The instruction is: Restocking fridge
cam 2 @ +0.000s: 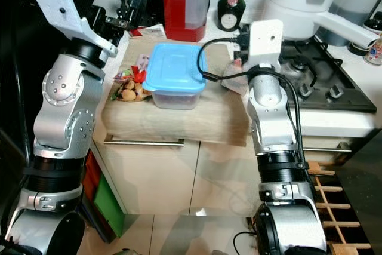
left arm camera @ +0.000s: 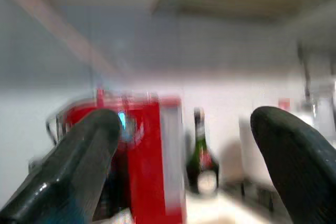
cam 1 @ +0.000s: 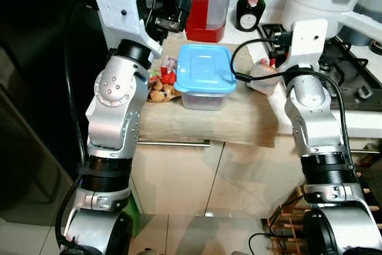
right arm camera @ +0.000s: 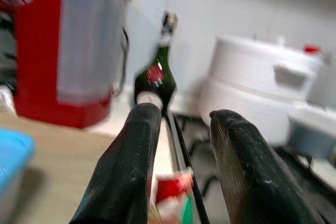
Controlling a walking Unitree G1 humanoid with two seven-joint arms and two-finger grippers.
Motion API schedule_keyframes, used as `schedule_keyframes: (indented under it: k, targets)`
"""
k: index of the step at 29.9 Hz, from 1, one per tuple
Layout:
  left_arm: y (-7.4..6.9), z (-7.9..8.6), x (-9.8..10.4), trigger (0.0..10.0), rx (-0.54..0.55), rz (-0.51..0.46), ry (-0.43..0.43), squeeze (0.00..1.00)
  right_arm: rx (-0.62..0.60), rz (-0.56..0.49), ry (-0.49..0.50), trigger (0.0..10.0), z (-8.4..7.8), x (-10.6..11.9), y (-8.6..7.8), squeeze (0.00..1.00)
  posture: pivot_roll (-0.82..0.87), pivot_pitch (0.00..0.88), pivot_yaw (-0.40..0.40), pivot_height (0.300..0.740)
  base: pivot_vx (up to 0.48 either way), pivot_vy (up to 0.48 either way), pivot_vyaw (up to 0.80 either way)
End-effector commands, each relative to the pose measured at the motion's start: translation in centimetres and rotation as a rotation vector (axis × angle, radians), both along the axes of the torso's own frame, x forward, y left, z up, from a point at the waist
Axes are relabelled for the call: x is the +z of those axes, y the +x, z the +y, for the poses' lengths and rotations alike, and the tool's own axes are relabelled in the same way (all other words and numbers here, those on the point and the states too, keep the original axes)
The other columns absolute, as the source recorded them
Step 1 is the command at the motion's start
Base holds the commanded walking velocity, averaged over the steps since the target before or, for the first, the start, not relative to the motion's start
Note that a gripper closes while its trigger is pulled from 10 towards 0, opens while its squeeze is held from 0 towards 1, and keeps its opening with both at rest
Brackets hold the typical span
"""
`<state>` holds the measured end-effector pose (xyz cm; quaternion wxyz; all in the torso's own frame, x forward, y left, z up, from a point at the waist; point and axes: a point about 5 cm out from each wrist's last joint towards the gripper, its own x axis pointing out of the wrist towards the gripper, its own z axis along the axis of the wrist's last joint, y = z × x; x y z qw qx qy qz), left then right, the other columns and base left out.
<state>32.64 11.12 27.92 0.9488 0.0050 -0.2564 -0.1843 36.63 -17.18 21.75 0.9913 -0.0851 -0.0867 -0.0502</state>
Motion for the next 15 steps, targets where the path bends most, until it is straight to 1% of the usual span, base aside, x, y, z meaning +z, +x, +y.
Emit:
schedule_keyframes:
  k: [1,3,4,8,10,11,13,15]
  targets:
    - [0.2,0.3,-1.3,10.0,0.004,0.076,0.012,0.0,-0.046,0.057,0.011,10.0,-1.1,-1.0,0.0,0.0,-0.07,0.0,-0.003,0.74,0.0,0.0,0.0]
    - [0.0,0.9,-1.7,10.0,0.017,0.087,-0.008,0.0,-0.041,0.077,0.019,10.0,-1.1,-1.3,0.0,0.0,-0.06,0.0,-0.006,0.74,0.0,0.0,0.0]
    - [0.0,0.9,-1.7,10.0,0.017,0.087,-0.008,0.0,-0.041,0.077,0.019,10.0,-1.1,-1.3,0.0,0.0,-0.06,0.0,-0.006,0.74,0.0,0.0,0.0]
    - [-0.4,0.4,-1.9,10.0,-0.003,0.098,0.008,0.0,-0.038,0.133,0.036,10.0,-0.9,-2.3,-0.1,0.0,-0.05,0.0,-0.014,0.74,0.0,0.0,0.0]
    - [-0.4,0.3,-2.0,10.0,-0.007,0.106,0.014,0.0,-0.037,0.144,0.042,10.0,-0.8,-2.5,-0.2,0.0,-0.05,0.0,-0.014,0.74,0.0,0.0,0.0]
    - [-0.4,0.2,-2.6,10.0,-0.012,0.144,0.058,0.0,-0.029,0.172,0.06,10.0,-0.6,-3.1,-0.2,0.0,-0.05,0.0,-0.014,0.74,0.0,0.0,0.0]
    - [-0.4,0.2,-2.9,10.0,-0.021,0.158,0.073,0.0,-0.023,0.19,0.071,10.0,-0.4,-3.5,-0.2,0.0,-0.05,0.0,-0.014,0.74,0.0,0.0,0.0]
    - [-0.4,0.0,-3.1,10.0,-0.052,0.178,0.088,0.0,-0.019,0.201,0.073,10.0,-0.2,-3.8,-0.3,0.0,-0.05,0.0,-0.011,0.74,0.0,0.0,0.0]
